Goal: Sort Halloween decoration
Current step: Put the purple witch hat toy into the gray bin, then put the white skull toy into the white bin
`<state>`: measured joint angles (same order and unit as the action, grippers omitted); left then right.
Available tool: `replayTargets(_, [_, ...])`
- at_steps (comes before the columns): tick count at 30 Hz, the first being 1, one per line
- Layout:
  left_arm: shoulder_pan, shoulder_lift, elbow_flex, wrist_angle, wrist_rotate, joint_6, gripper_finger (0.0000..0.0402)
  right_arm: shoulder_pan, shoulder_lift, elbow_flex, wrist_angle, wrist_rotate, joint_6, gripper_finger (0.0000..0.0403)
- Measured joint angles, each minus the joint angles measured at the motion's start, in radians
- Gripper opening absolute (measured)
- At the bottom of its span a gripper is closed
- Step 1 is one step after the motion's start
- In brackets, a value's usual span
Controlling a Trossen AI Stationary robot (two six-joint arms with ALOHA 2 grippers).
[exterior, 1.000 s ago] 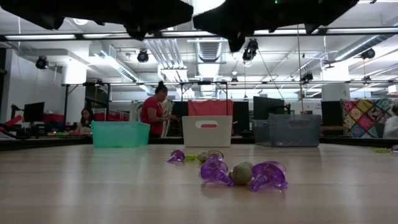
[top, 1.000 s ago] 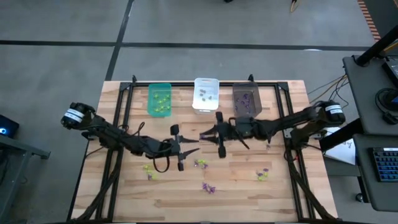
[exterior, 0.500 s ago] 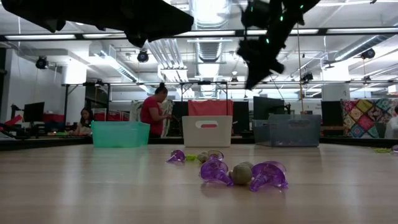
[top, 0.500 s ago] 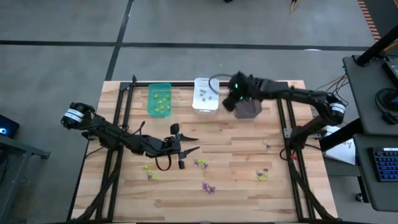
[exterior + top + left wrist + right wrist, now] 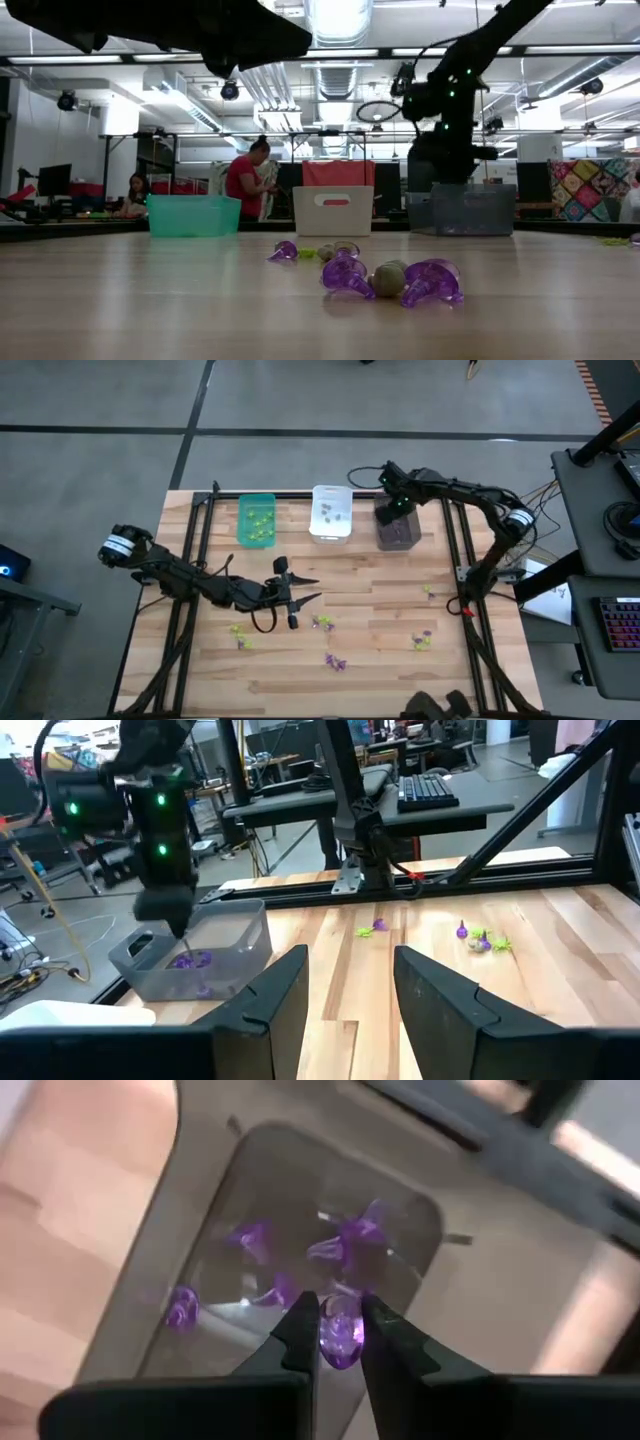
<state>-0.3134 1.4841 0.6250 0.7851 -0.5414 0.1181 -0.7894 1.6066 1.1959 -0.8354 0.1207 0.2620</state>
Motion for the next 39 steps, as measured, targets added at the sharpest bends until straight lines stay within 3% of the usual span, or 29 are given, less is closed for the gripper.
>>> replayTargets(9, [0.01, 0.0, 0.0, -0.009, 0.0, -0.005, 0.0133, 0.001, 0.072, 0.009, 0.003, 0.002, -0.038, 0.0058])
replayTargets(20, [0.012, 0.0, 0.0, -0.048, 0.0, -0.038, 0.0133, 0.001, 0.046, 0.009, 0.003, 0.002, -0.045, 0.0148])
replayTargets(30, [0.012, -0.008, 0.003, -0.269, 0.003, -0.125, 0.0133, 0.036, -0.115, 0.009, 0.001, -0.025, -0.035, 0.0164])
replayTargets(36, [0.012, -0.008, 0.023, -0.5, 0.154, -0.184, 0.0132, 0.138, -0.269, 0.008, 0.003, -0.024, -0.014, 0.016])
replayTargets(39, [0.012, 0.0, 0.02, -0.534, 0.251, -0.17, 0.0132, 0.216, -0.336, 0.002, 0.005, -0.018, 0.001, 0.0158])
